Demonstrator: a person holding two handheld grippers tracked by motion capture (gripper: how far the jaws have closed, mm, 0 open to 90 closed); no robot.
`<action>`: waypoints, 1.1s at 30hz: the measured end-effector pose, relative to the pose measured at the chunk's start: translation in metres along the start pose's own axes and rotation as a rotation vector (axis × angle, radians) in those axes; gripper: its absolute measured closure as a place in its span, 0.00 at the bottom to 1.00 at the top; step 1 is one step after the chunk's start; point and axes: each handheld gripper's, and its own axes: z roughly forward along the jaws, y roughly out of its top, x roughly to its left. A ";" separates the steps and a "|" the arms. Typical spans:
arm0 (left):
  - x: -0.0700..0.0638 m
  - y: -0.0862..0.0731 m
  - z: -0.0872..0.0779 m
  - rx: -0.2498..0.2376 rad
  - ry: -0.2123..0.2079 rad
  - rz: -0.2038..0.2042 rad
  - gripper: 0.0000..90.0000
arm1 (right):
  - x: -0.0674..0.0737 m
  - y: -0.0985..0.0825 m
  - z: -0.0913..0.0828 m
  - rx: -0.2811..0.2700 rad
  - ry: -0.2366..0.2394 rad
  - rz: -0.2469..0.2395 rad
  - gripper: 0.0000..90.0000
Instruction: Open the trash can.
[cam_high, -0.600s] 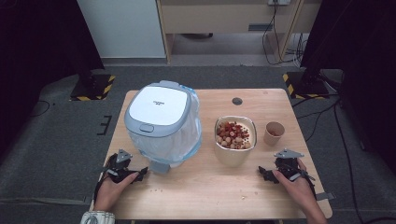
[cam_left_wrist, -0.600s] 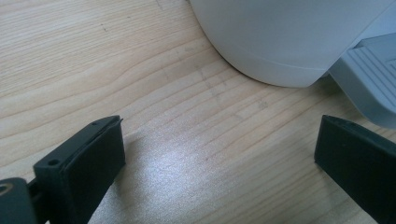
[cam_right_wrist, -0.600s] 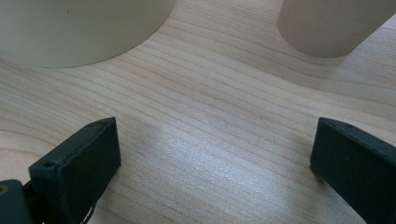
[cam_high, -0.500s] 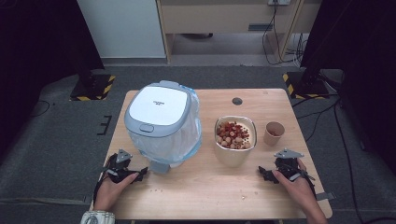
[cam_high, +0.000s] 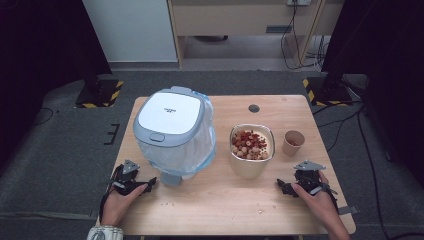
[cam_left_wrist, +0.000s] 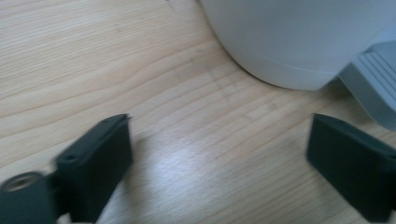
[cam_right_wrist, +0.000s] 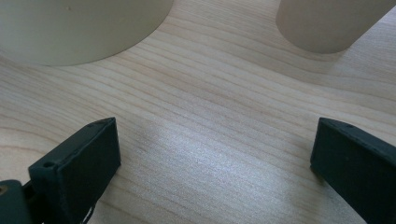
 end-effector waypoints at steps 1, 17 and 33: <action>0.005 0.001 -0.005 -0.013 -0.029 -0.054 0.23 | 0.000 0.000 0.000 0.000 0.000 0.000 0.02; -0.034 0.022 -0.032 -0.053 -0.107 0.115 0.79 | 0.000 -0.001 0.000 -0.003 -0.001 -0.004 0.02; -0.055 0.032 -0.020 -0.052 -0.221 0.150 1.00 | 0.000 -0.001 -0.001 -0.003 0.003 -0.007 0.02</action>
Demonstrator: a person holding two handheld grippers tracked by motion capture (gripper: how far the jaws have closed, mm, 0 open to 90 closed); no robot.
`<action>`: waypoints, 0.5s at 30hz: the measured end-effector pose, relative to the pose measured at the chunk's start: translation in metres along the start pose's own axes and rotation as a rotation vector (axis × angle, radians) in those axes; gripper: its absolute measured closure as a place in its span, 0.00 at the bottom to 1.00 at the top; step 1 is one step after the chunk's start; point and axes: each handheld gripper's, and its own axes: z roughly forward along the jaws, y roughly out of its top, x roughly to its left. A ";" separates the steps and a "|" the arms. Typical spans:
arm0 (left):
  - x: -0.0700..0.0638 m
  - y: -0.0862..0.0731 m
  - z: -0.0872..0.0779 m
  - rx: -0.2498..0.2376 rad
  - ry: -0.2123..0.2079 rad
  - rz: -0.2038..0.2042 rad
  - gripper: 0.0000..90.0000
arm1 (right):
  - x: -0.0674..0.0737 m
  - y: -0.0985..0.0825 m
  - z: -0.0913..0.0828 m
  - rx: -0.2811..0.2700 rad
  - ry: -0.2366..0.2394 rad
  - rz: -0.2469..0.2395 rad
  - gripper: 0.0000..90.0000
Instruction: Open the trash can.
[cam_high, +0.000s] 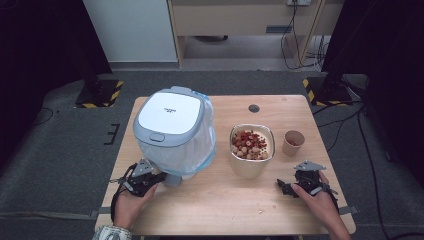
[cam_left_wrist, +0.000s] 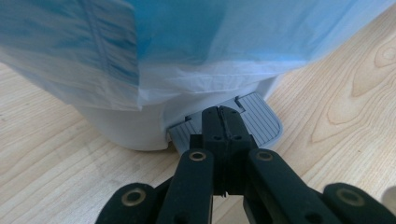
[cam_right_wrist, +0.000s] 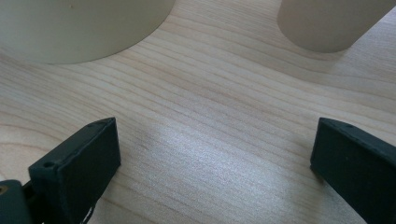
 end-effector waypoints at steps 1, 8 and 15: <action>-0.002 0.000 0.002 0.007 -0.011 0.000 1.00 | 0.000 0.000 0.000 0.000 0.000 0.000 0.02; -0.002 0.000 0.008 0.029 -0.013 0.000 1.00 | 0.000 0.000 0.000 0.000 0.001 -0.001 0.02; -0.002 -0.002 0.010 0.039 -0.011 -0.006 1.00 | 0.000 0.000 0.000 0.001 0.002 0.000 0.02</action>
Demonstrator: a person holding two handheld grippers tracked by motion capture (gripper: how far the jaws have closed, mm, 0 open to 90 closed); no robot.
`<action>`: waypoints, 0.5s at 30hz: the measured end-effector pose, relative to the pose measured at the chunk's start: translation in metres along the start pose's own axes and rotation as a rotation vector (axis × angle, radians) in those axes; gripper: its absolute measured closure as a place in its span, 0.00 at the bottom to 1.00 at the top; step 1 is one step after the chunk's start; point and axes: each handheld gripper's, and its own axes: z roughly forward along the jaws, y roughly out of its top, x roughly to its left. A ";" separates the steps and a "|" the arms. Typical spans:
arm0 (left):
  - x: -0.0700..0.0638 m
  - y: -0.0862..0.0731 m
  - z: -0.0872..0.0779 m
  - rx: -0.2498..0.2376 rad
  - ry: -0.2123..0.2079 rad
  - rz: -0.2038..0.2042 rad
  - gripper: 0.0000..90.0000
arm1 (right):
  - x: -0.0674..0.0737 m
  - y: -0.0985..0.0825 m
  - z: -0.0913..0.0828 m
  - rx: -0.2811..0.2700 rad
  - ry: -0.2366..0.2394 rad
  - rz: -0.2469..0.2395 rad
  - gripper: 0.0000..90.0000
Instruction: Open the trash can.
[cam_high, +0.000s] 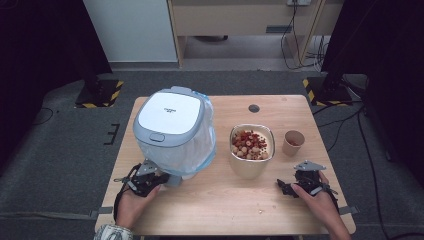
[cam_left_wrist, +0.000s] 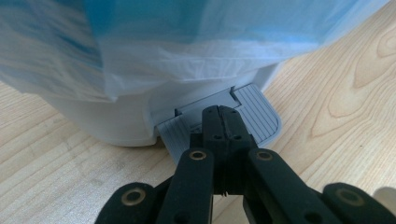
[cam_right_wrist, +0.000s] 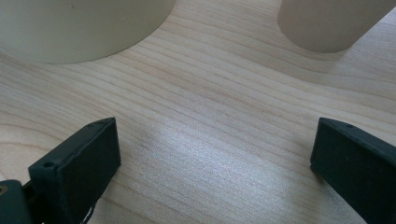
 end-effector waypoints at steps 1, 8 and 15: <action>0.000 0.000 0.000 0.000 0.000 -0.002 1.00 | 0.000 0.000 0.000 0.000 0.000 0.000 0.02; 0.000 -0.001 0.001 0.004 0.002 -0.005 1.00 | 0.000 0.000 0.000 -0.001 0.000 -0.002 0.02; 0.000 -0.001 0.003 0.015 0.002 0.012 1.00 | 0.000 0.000 0.000 -0.001 0.000 -0.002 0.02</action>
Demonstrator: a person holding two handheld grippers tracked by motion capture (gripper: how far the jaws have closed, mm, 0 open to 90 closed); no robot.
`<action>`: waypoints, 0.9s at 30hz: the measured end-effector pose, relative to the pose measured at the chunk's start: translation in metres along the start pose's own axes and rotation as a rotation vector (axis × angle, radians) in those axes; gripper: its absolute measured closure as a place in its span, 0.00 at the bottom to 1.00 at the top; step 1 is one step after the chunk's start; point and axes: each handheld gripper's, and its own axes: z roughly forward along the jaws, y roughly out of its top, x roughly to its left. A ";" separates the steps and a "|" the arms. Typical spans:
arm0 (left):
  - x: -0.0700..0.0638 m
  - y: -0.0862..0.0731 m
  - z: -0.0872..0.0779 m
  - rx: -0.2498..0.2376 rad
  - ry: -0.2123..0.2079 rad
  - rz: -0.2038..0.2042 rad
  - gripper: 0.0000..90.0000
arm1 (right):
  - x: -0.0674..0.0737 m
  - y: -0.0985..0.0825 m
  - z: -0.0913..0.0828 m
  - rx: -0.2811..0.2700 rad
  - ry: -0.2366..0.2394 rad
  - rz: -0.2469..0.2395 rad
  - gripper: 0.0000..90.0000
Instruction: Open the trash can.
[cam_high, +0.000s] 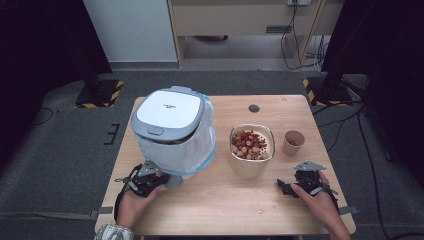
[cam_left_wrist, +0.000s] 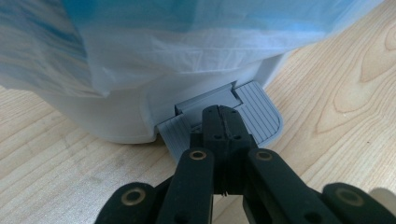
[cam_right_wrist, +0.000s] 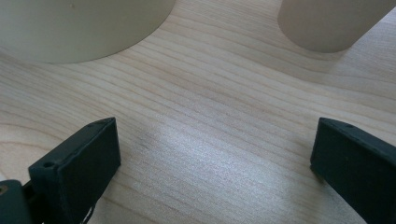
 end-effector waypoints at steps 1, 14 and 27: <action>-0.001 0.000 0.001 0.011 0.005 0.009 1.00 | 0.000 0.000 0.000 0.000 0.000 0.000 0.02; -0.001 -0.001 0.007 0.048 0.008 0.028 1.00 | 0.000 0.000 0.000 0.001 0.000 0.002 0.02; 0.001 -0.002 0.007 0.042 -0.004 0.015 1.00 | 0.001 0.001 0.000 0.005 -0.012 0.017 0.02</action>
